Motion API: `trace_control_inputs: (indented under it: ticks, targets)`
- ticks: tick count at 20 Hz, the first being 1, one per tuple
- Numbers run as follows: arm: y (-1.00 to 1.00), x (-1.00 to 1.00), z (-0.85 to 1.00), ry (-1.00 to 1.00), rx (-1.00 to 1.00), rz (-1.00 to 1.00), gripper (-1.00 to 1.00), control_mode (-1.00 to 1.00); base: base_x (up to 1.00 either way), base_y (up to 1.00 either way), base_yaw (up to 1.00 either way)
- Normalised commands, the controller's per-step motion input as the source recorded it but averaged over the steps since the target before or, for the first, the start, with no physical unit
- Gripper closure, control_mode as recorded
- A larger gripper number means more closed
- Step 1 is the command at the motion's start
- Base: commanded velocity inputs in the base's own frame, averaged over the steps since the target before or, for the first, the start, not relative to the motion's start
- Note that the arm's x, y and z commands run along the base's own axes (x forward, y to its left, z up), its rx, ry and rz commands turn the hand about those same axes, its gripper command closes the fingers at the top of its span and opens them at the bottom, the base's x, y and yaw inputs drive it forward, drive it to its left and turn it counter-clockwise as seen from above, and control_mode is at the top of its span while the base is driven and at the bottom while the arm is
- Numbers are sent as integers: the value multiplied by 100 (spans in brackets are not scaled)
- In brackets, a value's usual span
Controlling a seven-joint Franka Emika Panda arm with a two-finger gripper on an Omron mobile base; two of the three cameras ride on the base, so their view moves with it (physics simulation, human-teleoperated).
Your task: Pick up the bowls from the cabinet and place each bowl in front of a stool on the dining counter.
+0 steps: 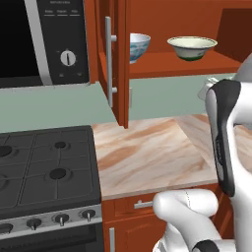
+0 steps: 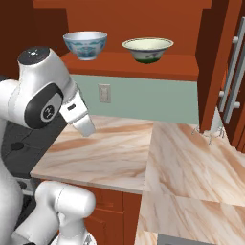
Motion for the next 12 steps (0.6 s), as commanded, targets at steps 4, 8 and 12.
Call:
trace_control_inputs:
  ticks: [4,8,12]
  targets:
    - [0,-11,71,-36,15,-57,-100,-100,0,0,0]
    - [-6,0,81,-33,20,-34,-100,-100,0,0,0]
    - [-33,2,60,-23,29,-14,-100,-100,0,0,0]
